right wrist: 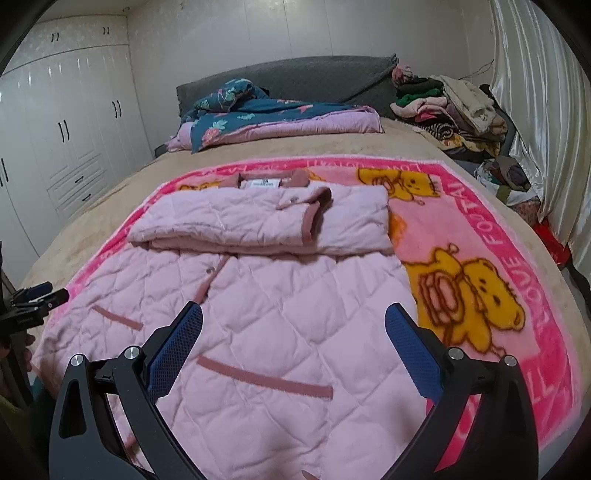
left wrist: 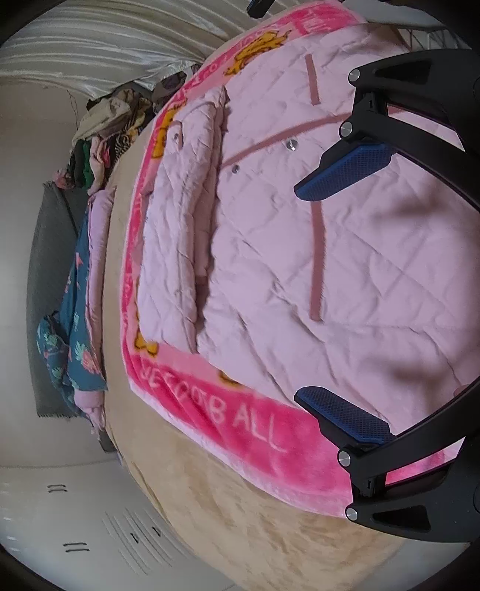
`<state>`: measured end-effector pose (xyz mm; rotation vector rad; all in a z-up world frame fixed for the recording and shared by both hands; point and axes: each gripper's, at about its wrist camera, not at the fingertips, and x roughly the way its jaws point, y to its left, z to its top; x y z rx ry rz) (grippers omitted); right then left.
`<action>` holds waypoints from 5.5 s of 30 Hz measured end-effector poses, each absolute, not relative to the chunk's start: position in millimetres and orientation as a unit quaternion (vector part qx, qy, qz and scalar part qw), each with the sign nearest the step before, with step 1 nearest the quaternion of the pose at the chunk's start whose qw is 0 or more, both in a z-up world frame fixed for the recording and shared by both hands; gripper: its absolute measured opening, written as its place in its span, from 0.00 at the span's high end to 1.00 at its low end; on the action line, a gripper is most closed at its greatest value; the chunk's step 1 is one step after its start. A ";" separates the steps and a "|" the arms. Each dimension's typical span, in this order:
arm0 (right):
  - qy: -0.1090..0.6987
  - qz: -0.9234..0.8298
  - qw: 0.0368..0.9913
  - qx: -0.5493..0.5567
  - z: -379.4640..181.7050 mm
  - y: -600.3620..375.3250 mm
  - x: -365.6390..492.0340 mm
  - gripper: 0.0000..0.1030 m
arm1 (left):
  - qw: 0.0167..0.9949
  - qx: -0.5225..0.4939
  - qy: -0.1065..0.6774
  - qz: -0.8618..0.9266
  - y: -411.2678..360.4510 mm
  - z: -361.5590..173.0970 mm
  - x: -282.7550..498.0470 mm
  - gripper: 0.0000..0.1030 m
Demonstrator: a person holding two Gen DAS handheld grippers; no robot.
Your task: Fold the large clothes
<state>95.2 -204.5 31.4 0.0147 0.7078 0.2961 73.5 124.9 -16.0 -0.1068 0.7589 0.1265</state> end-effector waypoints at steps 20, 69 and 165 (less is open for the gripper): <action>0.399 0.132 0.907 0.006 -15.1 -231.8 75.5 0.04 | 0.888 -0.111 0.431 0.116 187.3 -63.0 20.3 0.08; 0.371 0.285 0.880 0.086 -7.1 -280.7 7.8 0.84 | 0.907 -0.123 0.400 0.046 165.0 -48.3 -0.1 0.87; 0.305 0.121 0.928 0.175 74.0 -288.8 348.1 0.87 | 0.959 -0.102 0.260 0.041 168.2 93.6 259.5 0.28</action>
